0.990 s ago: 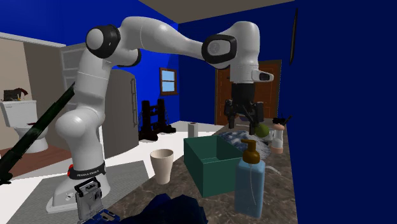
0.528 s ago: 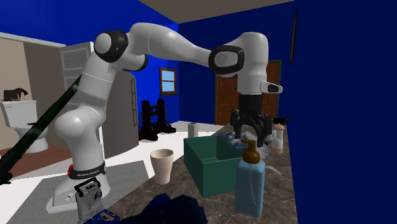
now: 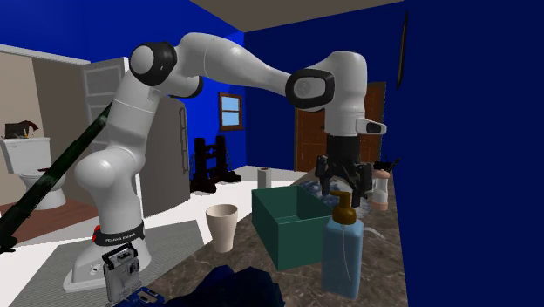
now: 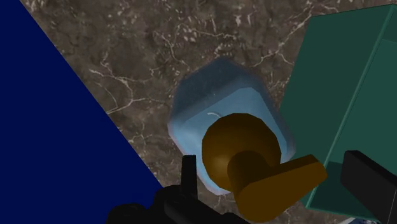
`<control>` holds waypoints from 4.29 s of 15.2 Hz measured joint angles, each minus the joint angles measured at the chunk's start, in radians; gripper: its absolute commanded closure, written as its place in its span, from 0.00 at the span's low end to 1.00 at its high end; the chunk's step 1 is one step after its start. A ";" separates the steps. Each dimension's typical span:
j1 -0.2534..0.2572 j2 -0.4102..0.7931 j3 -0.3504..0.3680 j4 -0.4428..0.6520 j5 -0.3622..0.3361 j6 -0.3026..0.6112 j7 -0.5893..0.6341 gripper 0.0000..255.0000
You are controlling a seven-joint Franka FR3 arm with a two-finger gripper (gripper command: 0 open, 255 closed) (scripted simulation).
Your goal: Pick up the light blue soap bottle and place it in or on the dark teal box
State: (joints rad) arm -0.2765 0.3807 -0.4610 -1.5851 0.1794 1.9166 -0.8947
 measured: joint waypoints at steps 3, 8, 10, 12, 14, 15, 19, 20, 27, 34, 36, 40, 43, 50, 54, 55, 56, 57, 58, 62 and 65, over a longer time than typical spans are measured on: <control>0.000 0.000 0.000 0.000 0.000 0.000 0.000 1.00; 0.000 0.000 0.000 0.001 0.000 0.000 0.000 1.00; 0.000 0.000 0.000 0.001 0.000 0.000 0.000 1.00; 0.000 0.000 0.000 0.001 0.000 0.000 0.000 1.00; -0.001 -0.003 -0.001 0.012 -0.002 -0.014 0.001 1.00; -0.002 -0.002 -0.002 0.024 -0.002 -0.026 0.001 1.00; -0.003 -0.009 -0.004 0.067 -0.007 -0.074 0.007 1.00; -0.003 -0.012 -0.004 0.076 -0.009 -0.087 0.008 1.00; -0.012 -0.015 -0.008 0.165 -0.012 -0.178 0.011 1.00; -0.023 -0.008 -0.010 0.275 -0.010 -0.280 0.016 1.00; -0.029 -0.002 -0.011 0.310 -0.008 -0.309 0.016 1.00; -0.039 0.008 -0.012 0.375 -0.004 -0.364 0.016 1.00; -0.056 0.037 -0.010 0.462 0.009 -0.423 0.017 1.00; -0.109 0.111 -0.006 0.678 0.042 -0.566 0.015 1.00; -0.128 0.139 -0.001 0.781 0.056 -0.641 0.027 1.00; -0.106 0.112 -0.002 0.756 0.045 -0.641 0.039 1.00; -0.079 0.081 -0.003 0.718 0.032 -0.632 0.053 1.00; -0.059 0.062 -0.001 0.707 0.024 -0.639 0.069 1.00; -0.036 0.038 0.000 0.681 0.013 -0.636 0.086 1.00; 0.064 -0.069 0.012 0.582 -0.036 -0.636 0.167 1.00; 0.119 -0.125 0.027 0.547 -0.064 -0.651 0.225 1.00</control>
State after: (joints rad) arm -0.1578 0.2555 -0.4337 -1.0381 0.1158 1.2658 -0.6695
